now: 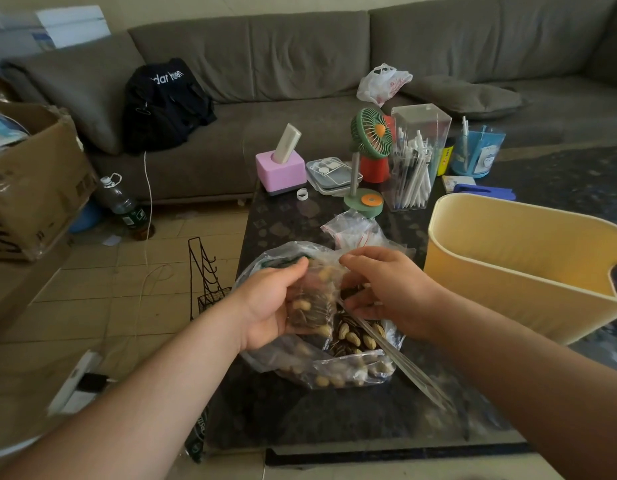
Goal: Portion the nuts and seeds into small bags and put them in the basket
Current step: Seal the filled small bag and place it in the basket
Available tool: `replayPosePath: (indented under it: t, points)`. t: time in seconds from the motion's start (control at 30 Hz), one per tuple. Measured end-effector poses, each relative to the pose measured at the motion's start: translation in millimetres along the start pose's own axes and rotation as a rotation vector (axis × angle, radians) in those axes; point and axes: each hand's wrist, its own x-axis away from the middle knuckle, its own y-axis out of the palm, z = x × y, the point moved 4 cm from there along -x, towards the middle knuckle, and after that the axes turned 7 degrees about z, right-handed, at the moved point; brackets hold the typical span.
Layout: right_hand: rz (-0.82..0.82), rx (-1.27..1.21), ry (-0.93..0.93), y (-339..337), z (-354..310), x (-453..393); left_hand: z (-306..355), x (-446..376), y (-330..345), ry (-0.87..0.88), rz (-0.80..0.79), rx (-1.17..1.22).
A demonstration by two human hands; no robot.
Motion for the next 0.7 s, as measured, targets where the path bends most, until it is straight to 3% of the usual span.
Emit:
replayPosePath:
  t: [0.13, 0.33, 0.7]
  points:
    - [-0.029, 0.053, 0.032, -0.2, 0.4, 1.4, -0.5, 2.3, 1.4, -0.024, -0.053, 0.010]
    - [-0.069, -0.030, -0.075, 1.4, -7.4, 4.0, -0.4, 5.4, 8.3, 0.122, -0.234, 0.068]
    - [0.038, -0.084, -0.347, -5.5, -16.5, 2.4, -2.2, -2.5, 21.0, 0.302, -0.140, 0.009]
